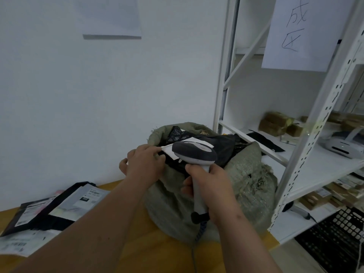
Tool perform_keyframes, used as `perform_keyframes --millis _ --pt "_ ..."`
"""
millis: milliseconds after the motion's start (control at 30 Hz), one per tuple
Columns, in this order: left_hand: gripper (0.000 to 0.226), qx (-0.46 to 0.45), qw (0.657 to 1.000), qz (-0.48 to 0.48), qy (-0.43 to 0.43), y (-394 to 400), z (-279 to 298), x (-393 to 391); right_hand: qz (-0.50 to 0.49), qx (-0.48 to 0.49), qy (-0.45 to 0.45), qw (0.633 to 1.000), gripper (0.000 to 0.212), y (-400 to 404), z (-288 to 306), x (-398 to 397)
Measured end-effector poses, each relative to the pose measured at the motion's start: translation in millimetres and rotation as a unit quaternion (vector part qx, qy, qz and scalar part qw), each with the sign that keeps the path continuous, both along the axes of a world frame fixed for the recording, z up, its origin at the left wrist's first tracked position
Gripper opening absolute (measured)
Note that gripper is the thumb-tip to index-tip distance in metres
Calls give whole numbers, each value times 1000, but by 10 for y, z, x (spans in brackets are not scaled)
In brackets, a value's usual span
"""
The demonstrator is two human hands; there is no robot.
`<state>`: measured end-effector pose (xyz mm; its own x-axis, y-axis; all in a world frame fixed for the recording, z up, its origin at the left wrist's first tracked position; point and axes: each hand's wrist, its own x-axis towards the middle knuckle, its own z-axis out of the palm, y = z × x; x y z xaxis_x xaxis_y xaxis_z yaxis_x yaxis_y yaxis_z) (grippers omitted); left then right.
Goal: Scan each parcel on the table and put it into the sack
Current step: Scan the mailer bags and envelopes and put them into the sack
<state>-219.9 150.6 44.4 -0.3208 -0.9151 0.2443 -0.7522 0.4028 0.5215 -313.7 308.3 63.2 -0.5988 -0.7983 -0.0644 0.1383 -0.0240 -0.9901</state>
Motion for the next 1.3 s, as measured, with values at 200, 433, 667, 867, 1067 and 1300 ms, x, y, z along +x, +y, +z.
perform_keyframes --millis 200,433,667,867,1067,1300 --pt "35 30 999 23 26 -21 -121 742 19 15 24 999 13 -159 -80 623" --pt "37 91 994 68 0 -257 -440 1794 64 56 25 996 19 -508 -326 1473" --pt "39 157 979 129 -33 -461 -778 2548 101 96 12 990 13 -880 -564 2033" --pt "38 227 962 153 -11 -755 -1153 2831 124 109 -16 986 11 -1312 -778 2153" --pt "37 262 948 178 -13 -1179 -1420 2977 160 132 -100 973 22 -1948 -1048 2117" --pt "36 295 933 206 -25 -1683 -1679 2986 202 178 -120 956 30 -2613 -1356 2052"
